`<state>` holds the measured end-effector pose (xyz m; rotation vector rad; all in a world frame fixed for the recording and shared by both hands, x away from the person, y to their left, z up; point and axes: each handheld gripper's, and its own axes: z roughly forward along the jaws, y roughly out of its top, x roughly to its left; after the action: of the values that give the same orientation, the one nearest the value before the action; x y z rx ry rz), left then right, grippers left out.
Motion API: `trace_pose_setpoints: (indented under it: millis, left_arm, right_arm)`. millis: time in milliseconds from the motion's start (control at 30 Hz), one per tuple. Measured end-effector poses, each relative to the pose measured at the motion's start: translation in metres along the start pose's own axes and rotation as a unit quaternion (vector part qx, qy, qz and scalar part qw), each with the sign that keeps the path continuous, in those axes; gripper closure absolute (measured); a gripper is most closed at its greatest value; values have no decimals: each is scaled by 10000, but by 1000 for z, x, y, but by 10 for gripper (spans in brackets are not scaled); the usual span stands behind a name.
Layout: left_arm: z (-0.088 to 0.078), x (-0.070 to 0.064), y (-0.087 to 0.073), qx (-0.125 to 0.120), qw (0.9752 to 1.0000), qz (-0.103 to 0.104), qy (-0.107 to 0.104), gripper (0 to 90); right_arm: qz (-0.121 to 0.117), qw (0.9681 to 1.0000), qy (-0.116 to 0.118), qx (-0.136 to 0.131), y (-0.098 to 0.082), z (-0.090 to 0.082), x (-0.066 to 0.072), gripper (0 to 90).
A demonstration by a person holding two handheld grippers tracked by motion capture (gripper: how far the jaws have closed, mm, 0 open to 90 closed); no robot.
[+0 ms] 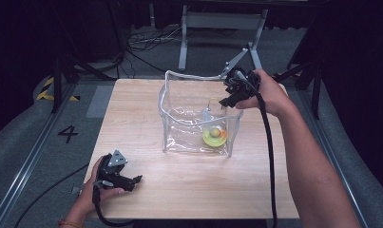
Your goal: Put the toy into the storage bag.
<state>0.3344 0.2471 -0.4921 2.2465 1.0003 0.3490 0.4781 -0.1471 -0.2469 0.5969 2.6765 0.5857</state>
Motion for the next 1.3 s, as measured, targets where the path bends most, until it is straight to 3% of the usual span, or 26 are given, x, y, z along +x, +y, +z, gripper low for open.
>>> trace_pose_setpoints:
  millis: [167,533,867,1300]
  left_arm:
    - [0,0,0,1,10000,1,1,2]
    - [0,0,0,1,10000,2,2,2]
    - [0,0,0,-6,10000,-3,5,3]
    - [0,0,0,-6,10000,-9,13,3]
  right_arm:
    - [17,9993,-337,-163,-4,-10,6,402]
    - [119,9975,-493,-496,-22,-27,10,305]
    - [228,9961,-596,-612,-48,-43,11,336]
    - [286,9939,-754,-752,-82,-58,20,310]
